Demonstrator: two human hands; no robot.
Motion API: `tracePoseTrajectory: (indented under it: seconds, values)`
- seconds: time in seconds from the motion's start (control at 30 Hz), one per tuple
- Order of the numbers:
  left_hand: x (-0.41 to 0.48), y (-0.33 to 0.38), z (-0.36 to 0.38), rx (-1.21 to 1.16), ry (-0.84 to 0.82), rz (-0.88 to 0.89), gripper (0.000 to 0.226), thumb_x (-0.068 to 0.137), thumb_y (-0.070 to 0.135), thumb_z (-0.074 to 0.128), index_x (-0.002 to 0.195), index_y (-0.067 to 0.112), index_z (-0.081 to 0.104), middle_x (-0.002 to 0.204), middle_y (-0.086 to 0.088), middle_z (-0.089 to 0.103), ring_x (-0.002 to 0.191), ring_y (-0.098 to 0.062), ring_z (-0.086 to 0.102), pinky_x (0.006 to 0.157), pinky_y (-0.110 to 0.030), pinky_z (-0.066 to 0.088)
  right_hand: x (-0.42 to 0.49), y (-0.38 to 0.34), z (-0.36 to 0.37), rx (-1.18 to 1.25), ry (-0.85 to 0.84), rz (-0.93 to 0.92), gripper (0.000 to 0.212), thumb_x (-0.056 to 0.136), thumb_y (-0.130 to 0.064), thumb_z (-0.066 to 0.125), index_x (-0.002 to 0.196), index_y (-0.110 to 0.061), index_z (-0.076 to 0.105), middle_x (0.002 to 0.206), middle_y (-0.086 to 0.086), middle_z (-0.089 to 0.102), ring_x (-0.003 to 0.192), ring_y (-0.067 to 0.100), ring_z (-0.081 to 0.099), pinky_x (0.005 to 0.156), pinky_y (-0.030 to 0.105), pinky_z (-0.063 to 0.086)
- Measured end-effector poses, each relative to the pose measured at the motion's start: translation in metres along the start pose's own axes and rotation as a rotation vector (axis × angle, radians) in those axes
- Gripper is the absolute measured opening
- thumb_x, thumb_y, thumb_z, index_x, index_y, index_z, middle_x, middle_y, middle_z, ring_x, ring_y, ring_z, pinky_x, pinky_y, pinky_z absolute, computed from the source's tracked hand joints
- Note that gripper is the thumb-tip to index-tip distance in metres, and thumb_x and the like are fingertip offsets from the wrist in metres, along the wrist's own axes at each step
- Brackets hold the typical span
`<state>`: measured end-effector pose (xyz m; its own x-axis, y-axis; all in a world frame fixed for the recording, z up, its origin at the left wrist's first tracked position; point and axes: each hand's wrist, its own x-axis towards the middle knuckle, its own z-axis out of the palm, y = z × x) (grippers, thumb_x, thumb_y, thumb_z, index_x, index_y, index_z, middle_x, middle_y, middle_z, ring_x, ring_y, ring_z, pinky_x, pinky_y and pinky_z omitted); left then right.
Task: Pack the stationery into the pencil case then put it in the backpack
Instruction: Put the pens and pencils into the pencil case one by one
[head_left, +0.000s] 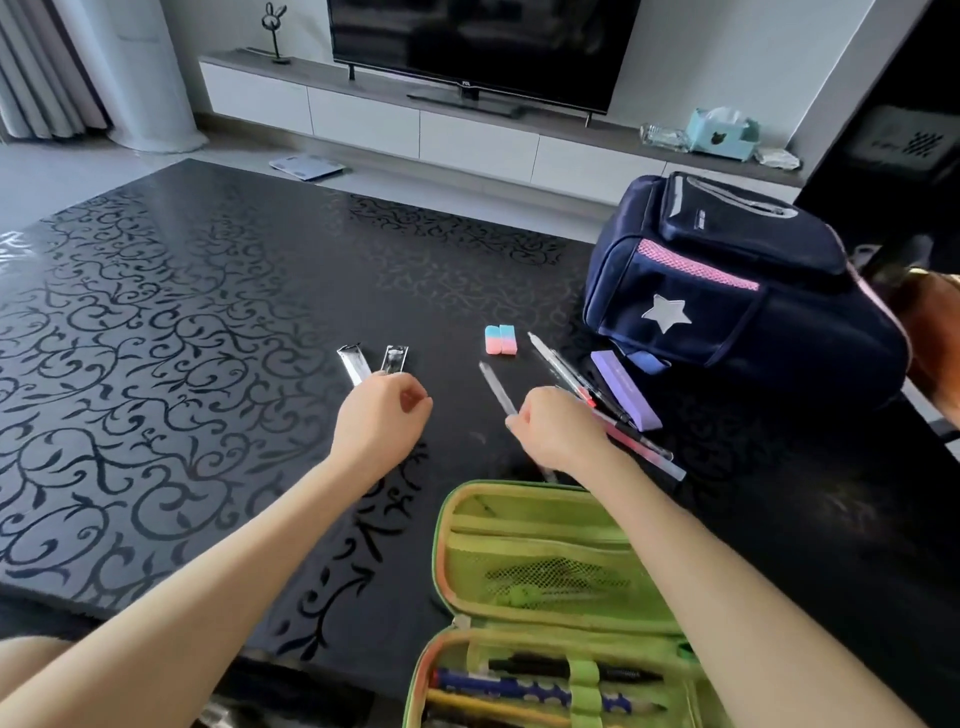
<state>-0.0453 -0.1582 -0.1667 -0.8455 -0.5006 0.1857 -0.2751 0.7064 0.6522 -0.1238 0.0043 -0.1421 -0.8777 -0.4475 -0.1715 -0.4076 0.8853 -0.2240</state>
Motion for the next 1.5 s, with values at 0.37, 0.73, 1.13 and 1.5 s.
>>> tracePoseTrajectory:
  seconds: [0.37,0.73,1.13,1.5]
  values:
    - [0.021,0.043,0.04,-0.061,-0.162,0.141,0.008,0.08,0.017,0.061,0.08,0.016,0.068,0.081,0.0,0.059,0.078,-0.018,0.055,0.073,-0.027,0.041,-0.01,0.113,-0.017,-0.25,0.171,-0.03,0.021,0.092,-0.033,0.054,0.088,-0.012,0.055,0.091,0.004,0.063,0.087,0.026,0.058,0.067,0.033,0.042]
    - [-0.008,0.035,0.025,-0.024,-0.184,0.146,0.006,0.08,0.015,0.062,0.078,0.015,0.068,0.08,-0.001,0.06,0.076,-0.02,0.056,0.075,-0.033,0.047,-0.015,0.095,-0.008,-0.529,0.202,-0.079,0.013,0.085,-0.003,0.05,0.095,-0.007,0.058,0.098,0.009,0.059,0.081,0.023,0.04,0.06,0.03,0.032]
    - [-0.05,0.025,-0.012,-0.086,-0.169,0.131,0.007,0.083,0.018,0.063,0.077,0.021,0.066,0.079,0.006,0.063,0.072,-0.005,0.056,0.066,-0.014,0.04,-0.077,0.078,-0.036,-0.049,0.425,-0.195,0.016,0.088,-0.025,0.059,0.091,-0.015,0.07,0.082,0.006,0.069,0.08,0.028,0.055,0.072,0.034,0.036]
    - [-0.134,0.012,-0.03,-0.133,-0.217,0.332,0.033,0.076,0.052,0.052,0.078,0.026,0.07,0.084,0.014,0.06,0.082,-0.005,0.053,0.071,-0.013,0.039,-0.194,0.05,0.024,-0.101,0.074,-0.574,0.019,0.074,-0.046,0.057,0.068,-0.035,0.071,0.058,-0.018,0.059,0.058,0.008,0.049,0.062,0.021,0.036]
